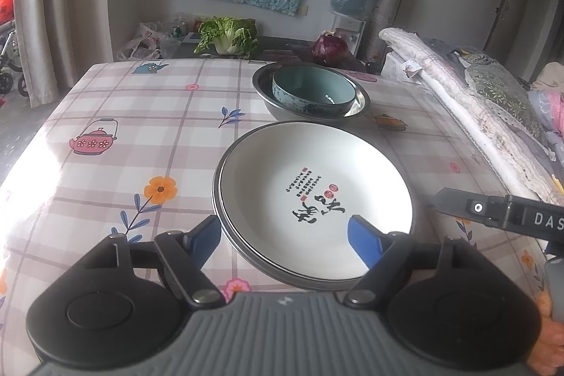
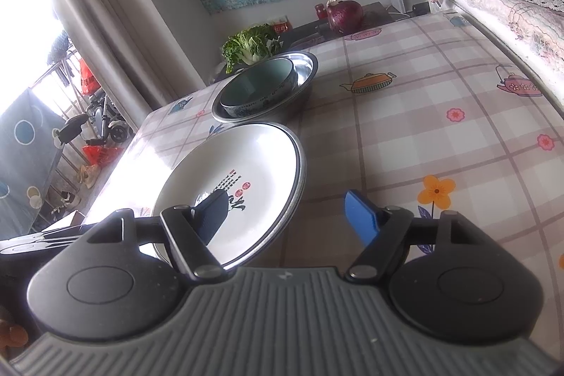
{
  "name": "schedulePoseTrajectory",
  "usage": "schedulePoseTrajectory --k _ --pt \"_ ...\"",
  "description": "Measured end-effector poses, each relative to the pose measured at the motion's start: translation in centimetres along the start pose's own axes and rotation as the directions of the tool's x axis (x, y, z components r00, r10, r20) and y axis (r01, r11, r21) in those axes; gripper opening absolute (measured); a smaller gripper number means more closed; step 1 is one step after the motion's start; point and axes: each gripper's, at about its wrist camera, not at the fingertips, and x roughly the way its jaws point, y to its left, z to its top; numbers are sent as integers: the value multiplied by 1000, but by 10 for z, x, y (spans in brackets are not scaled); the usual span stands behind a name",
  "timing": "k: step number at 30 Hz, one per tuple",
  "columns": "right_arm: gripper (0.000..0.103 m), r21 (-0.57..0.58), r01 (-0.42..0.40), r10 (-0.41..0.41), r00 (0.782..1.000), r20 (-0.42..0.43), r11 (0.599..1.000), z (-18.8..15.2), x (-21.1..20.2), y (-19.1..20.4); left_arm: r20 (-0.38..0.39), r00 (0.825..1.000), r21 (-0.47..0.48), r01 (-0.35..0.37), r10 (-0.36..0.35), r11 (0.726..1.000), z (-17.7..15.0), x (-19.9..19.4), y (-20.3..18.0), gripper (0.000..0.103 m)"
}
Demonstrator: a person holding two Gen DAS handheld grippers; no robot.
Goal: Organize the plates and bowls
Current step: 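Move both tools to the steel bowl holding the teal bowl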
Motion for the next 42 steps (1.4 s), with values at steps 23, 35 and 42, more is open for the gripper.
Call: schedulePoseTrajectory --k 23,35,42 --pt "74 1 0 0 1000 1 1000 0 0 0 -3 1000 -3 -3 3 1000 -1 0 2 80" --pt "74 2 -1 1 1000 -4 1000 -1 0 0 -6 1000 -7 -4 4 1000 -2 2 2 81" --pt "74 3 -3 3 1000 -12 1000 -3 6 1 -13 1000 -12 -8 8 1000 -1 7 3 81"
